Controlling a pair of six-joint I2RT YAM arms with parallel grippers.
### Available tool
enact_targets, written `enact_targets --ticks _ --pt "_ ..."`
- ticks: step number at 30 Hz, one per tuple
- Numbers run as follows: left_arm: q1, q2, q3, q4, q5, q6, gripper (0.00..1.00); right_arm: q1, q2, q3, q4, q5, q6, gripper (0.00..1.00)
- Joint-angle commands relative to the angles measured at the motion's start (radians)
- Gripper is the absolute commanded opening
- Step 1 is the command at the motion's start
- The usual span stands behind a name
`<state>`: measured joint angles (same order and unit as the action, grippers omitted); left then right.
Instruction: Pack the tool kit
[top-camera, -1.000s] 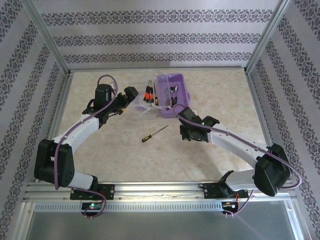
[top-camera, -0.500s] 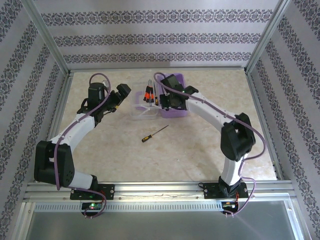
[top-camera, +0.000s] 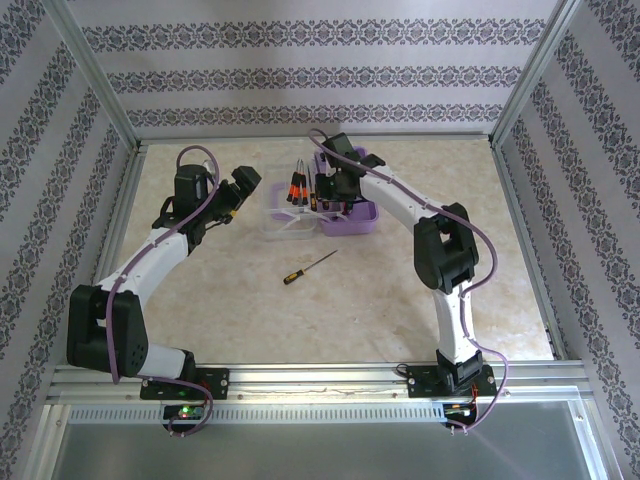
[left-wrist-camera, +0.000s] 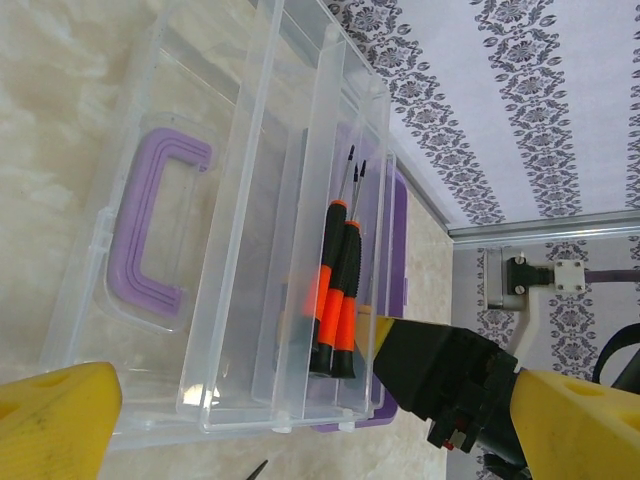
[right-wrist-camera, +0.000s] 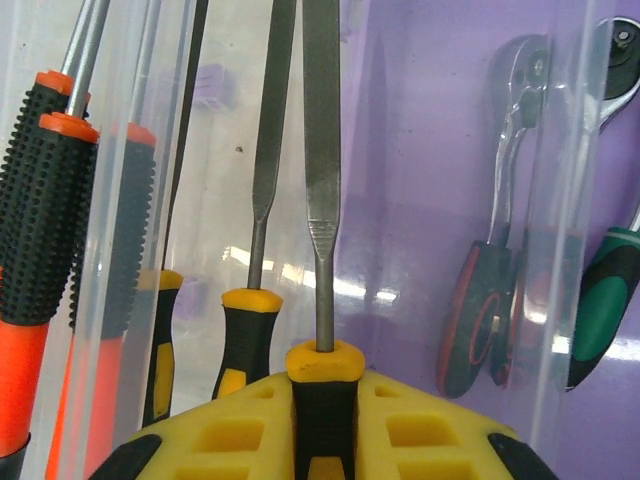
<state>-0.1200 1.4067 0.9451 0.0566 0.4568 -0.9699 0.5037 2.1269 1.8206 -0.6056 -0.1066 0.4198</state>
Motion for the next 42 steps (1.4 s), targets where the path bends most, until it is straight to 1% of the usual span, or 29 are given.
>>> enact_targets --ticks 1,10,14,21,26,29,30,32,34,37,38,40,42 --pt "0.007 -0.028 0.022 0.016 0.014 -0.01 1.0 -0.002 0.031 0.053 -0.041 -0.016 0.019 0.18" --pt "0.008 -0.03 0.02 0.016 0.014 -0.01 1.0 -0.01 0.035 0.046 -0.034 0.002 0.061 0.22" --pt "0.007 -0.03 0.021 0.016 0.014 -0.01 1.0 -0.011 0.042 0.05 -0.038 -0.01 0.066 0.25" --pt "0.007 -0.029 0.021 0.016 0.013 -0.01 1.0 -0.011 0.036 0.054 -0.039 -0.016 0.075 0.26" --pt "0.008 -0.028 0.021 0.015 0.014 -0.009 1.0 -0.01 -0.007 0.046 -0.036 -0.013 0.069 0.27" --pt "0.007 -0.029 0.021 0.017 0.014 -0.009 1.0 -0.005 -0.063 0.033 -0.034 0.017 0.061 0.27" --pt "0.007 -0.031 0.021 0.016 0.013 -0.009 1.0 -0.001 -0.088 0.022 -0.03 0.034 0.058 0.27" --pt "0.007 -0.031 0.02 0.015 0.011 -0.007 1.0 0.016 -0.144 -0.016 -0.011 0.065 0.054 0.32" --pt "0.007 -0.031 0.021 0.014 0.008 -0.006 1.0 0.041 -0.221 -0.097 0.04 0.115 0.057 0.39" --pt "0.008 -0.035 0.021 0.009 0.004 -0.003 1.0 0.087 -0.316 -0.231 0.11 0.181 0.07 0.45" --pt "0.009 -0.037 0.022 0.007 0.001 -0.001 1.0 0.103 -0.342 -0.265 0.127 0.189 0.077 0.46" --pt "0.015 -0.044 0.02 0.003 -0.01 0.001 1.0 0.149 -0.393 -0.344 0.153 0.221 0.086 0.47" --pt "0.026 -0.051 0.015 0.001 -0.018 -0.002 1.0 0.211 -0.426 -0.4 0.159 0.266 0.089 0.5"
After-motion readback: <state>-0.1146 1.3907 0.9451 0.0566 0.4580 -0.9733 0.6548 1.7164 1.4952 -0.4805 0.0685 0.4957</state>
